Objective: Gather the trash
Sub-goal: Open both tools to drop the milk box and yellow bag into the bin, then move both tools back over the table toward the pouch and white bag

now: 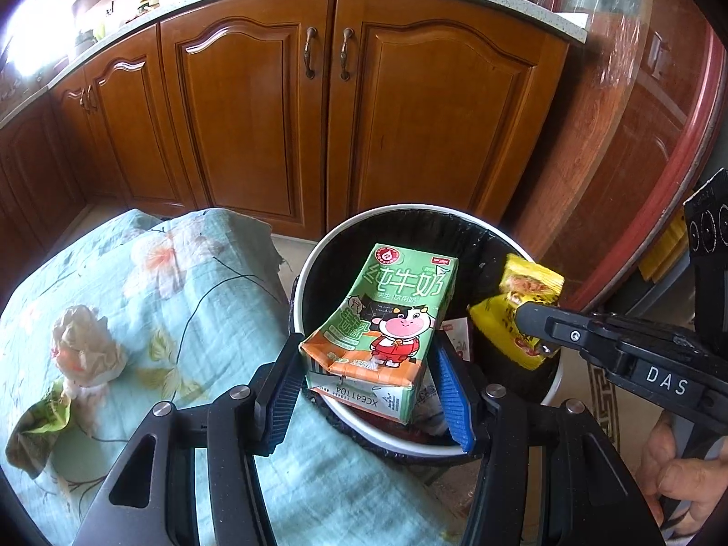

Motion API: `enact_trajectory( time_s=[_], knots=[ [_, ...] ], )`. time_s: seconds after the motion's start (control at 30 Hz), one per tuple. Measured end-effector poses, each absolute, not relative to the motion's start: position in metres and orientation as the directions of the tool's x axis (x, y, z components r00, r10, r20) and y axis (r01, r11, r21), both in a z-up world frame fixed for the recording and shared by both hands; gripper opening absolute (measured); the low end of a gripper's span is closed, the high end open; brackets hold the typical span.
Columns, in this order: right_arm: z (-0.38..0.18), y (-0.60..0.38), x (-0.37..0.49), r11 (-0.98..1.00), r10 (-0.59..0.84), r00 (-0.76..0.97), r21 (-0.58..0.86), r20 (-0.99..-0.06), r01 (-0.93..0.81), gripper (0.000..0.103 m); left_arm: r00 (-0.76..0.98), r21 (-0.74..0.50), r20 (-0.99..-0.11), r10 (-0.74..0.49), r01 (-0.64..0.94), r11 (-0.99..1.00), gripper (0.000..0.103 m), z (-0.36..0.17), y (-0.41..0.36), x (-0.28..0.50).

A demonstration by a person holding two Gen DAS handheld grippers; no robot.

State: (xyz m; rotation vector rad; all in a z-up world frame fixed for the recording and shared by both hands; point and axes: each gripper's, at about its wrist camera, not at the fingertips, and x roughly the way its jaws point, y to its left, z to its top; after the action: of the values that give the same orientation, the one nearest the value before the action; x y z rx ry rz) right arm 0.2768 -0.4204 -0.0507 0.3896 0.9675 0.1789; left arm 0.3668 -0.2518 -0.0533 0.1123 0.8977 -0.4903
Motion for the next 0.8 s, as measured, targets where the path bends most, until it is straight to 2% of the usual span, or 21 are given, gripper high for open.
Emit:
enact_trajectory(
  time_s=[0.2,0.33,0.43,0.5,0.63,0.8],
  knots=[
    [-0.057,-0.42,0.286,0.921,0.316,0.528,0.388,-0.788,0.028,0.006,0.503,-0.109,-0.788,-0.356,0.455,0.884,0.054,-0.057,-0.258,0.376],
    [-0.06,-0.423,0.286,0.918,0.316,0.528,0.395,-0.788,0.04,0.009,0.509,-0.119,-0.78,-0.364,0.45,0.885,0.061,-0.055,-0.255,0.374],
    [-0.059,-0.426,0.28,0.912,0.318,0.539,0.408,-0.78,0.053,0.024,0.524,-0.121,-0.769,-0.366,0.443,0.888,0.064,-0.053,-0.247,0.368],
    [-0.056,-0.426,0.273,0.906,0.321,0.556,0.419,-0.767,0.054,0.043,0.534,-0.132,-0.759,-0.373,0.435,0.891,0.066,-0.053,-0.238,0.361],
    [-0.05,-0.423,0.261,0.903,0.315,0.591,0.426,-0.743,0.054,0.056,0.539,-0.162,-0.748,-0.386,0.416,0.895,0.067,-0.053,-0.213,0.344],
    [-0.042,-0.408,0.24,0.899,0.306,0.642,0.434,-0.704,0.048,0.083,0.547,-0.195,-0.74,-0.391,0.382,0.903,0.067,-0.056,-0.176,0.323]
  ],
)
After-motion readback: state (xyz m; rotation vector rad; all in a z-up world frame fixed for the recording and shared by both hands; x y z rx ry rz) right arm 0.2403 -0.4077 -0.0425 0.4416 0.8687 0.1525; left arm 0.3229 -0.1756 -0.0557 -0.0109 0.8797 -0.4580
